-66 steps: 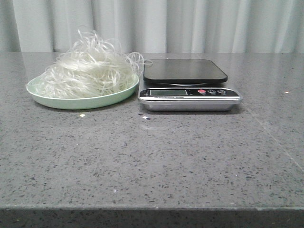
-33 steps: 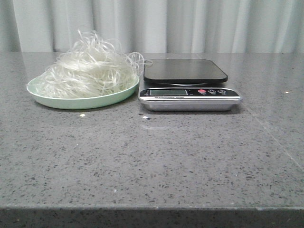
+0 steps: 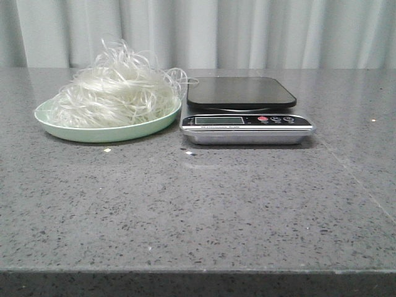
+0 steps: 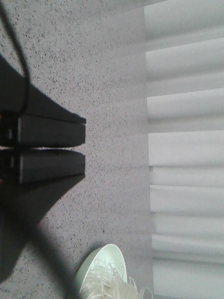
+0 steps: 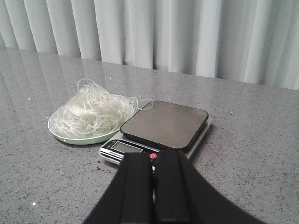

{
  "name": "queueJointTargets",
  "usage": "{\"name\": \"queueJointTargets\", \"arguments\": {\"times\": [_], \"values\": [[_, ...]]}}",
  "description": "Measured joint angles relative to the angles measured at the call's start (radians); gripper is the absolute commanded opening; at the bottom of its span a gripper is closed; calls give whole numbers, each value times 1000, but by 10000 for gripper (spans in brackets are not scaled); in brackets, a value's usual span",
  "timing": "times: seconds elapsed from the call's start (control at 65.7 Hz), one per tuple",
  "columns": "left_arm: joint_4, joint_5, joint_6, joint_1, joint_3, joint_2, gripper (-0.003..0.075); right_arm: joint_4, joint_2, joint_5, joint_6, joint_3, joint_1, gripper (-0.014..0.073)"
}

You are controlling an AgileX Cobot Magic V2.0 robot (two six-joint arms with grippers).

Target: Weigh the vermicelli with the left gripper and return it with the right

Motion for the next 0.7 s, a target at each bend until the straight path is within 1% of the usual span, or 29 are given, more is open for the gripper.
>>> {"name": "queueJointTargets", "arguments": {"times": [0.107,0.198,0.228,0.244,0.259,0.304,0.32,0.335,0.411,0.426,0.441,0.472,0.487,0.578,0.7], "values": [[0,0,0,0,0,0,127,0,-8,-4,0,13,-5,167],[0,0,0,0,0,0,127,-24,-22,-16,0,38,-48,167],[0,0,0,0,0,0,127,-36,-27,-32,0,49,-72,167],[0,0,0,0,0,0,127,-39,-29,-43,0,59,-101,167],[0,0,0,0,0,0,127,-39,-29,-43,0,59,-101,167],[0,0,0,0,0,0,127,-45,-33,-82,0,92,-168,167],[0,0,0,0,0,0,127,-45,-33,-82,0,92,-168,167],[0,0,0,0,0,0,127,-47,-35,-97,0,108,-205,167],[0,0,0,0,0,0,127,-49,-46,-144,0,147,-288,167],[0,0,0,0,0,0,127,-49,-51,-160,0,161,-323,167],[0,0,0,0,0,0,127,-49,-53,-165,0,166,-323,167],[0,0,0,0,0,0,127,-49,-60,-186,0,186,-356,167],[0,0,0,0,0,0,127,-49,-66,-201,0,202,-386,167],[0,0,0,0,0,0,127,-51,-98,-263,0,265,-446,167],[0,0,0,0,0,0,127,-79,-164,-327,0,348,-466,167]]}}
